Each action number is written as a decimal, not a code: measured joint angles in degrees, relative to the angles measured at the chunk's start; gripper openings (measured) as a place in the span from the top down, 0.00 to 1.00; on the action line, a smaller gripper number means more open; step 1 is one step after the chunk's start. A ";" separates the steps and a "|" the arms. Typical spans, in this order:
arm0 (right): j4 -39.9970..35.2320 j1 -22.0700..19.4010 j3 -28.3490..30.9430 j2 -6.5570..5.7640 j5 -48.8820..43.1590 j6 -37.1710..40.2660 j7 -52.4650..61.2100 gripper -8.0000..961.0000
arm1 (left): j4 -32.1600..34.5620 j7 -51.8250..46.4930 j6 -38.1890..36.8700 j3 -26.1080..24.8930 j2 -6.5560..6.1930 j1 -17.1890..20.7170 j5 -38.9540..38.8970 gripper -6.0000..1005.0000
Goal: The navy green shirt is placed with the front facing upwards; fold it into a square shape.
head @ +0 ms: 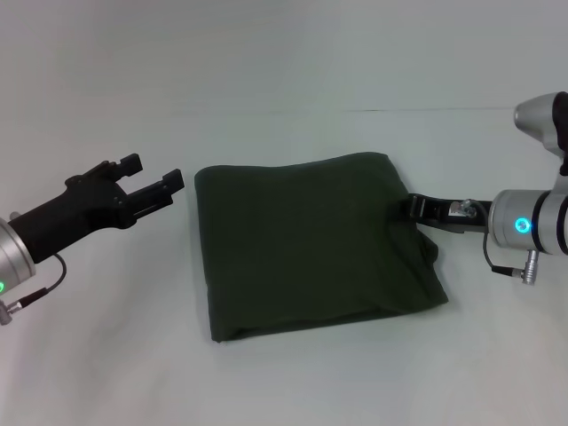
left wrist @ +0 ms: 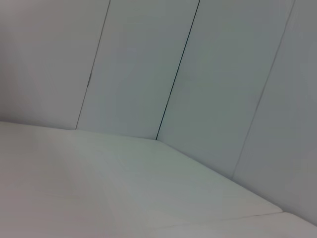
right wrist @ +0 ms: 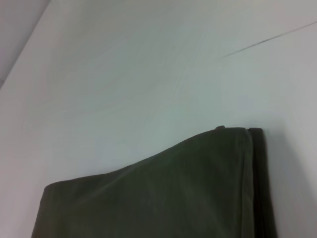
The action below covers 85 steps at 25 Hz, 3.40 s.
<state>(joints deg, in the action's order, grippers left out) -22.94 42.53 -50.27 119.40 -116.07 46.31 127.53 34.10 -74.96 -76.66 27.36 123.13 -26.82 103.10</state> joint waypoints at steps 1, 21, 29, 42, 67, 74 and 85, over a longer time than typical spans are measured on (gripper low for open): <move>0.00 -0.26 0.00 -0.01 0.54 0.00 -0.27 0.90 | 0.00 0.00 0.10 0.09 0.00 -0.06 -0.01 0.13; -0.74 -4.85 0.44 -0.37 7.65 1.67 -6.33 0.85 | -0.17 -0.52 0.50 0.42 -0.35 -1.04 0.17 0.13; -0.74 -5.83 0.60 -0.18 8.86 2.92 -7.68 0.83 | -0.18 -0.58 0.48 0.41 -0.35 -1.13 0.16 0.13; -0.87 -7.13 0.83 -0.28 10.81 4.19 -8.71 0.80 | -0.17 -0.78 0.46 0.41 -0.44 -1.24 0.25 0.13; -10.20 -11.89 4.43 -4.03 10.55 16.83 -7.95 0.34 | -0.17 -1.25 -0.07 0.42 0.10 -1.48 -0.27 0.13; -9.49 -10.41 2.85 -3.76 9.91 18.81 -9.73 0.42 | -0.21 -1.41 -0.16 0.40 0.09 -1.50 -0.28 0.13; -2.26 -5.07 0.55 -2.52 3.13 9.16 -9.86 0.90 | -0.35 -1.22 0.15 0.41 0.09 -1.66 -0.28 0.13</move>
<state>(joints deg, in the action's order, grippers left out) -25.19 37.46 -49.72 116.89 -112.94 55.47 117.66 33.75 -76.18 -76.52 27.76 123.22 -28.47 102.82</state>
